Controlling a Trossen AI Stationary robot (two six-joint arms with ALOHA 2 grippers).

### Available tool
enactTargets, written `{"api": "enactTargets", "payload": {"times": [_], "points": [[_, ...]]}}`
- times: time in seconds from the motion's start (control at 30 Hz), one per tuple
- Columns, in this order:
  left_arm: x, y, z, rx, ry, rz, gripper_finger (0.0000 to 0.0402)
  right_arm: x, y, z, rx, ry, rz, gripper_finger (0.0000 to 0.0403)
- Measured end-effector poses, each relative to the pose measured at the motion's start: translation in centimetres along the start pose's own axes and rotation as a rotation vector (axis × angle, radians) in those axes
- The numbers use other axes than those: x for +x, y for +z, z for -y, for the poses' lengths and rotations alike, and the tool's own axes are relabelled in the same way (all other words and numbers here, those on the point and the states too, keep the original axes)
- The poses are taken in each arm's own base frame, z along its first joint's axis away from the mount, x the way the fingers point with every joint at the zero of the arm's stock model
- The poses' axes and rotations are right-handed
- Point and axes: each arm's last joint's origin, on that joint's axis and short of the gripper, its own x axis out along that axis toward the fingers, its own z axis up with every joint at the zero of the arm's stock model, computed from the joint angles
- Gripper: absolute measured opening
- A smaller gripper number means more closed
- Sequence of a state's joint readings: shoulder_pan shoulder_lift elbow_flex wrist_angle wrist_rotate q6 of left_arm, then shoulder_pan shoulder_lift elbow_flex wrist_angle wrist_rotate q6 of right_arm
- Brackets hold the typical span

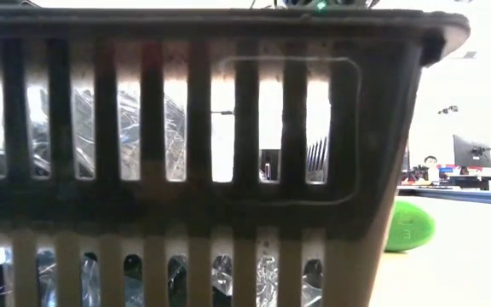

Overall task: Pick & Place Travel size toiletries
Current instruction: Put the dark blue bottle into the middle black basket

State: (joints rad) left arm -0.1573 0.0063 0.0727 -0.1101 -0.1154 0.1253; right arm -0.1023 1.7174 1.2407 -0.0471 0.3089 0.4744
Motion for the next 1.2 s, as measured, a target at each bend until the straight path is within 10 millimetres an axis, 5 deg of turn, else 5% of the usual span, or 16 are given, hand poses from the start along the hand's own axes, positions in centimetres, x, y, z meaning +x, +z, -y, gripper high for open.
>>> {"api": "enactTargets", "payload": {"times": [0.4, 1.2], "points": [[0.0, 0.0, 0.0, 0.000, 0.000, 0.001, 0.0024, -2.9, -3.2, -5.0, 0.020, 0.267, -0.212, 0.0078], [0.0, 0.0, 0.0, 0.000, 0.000, 0.001, 0.0024, -10.3, -9.1, -8.1, 0.334, 0.084, -0.701, 0.0077]]}}
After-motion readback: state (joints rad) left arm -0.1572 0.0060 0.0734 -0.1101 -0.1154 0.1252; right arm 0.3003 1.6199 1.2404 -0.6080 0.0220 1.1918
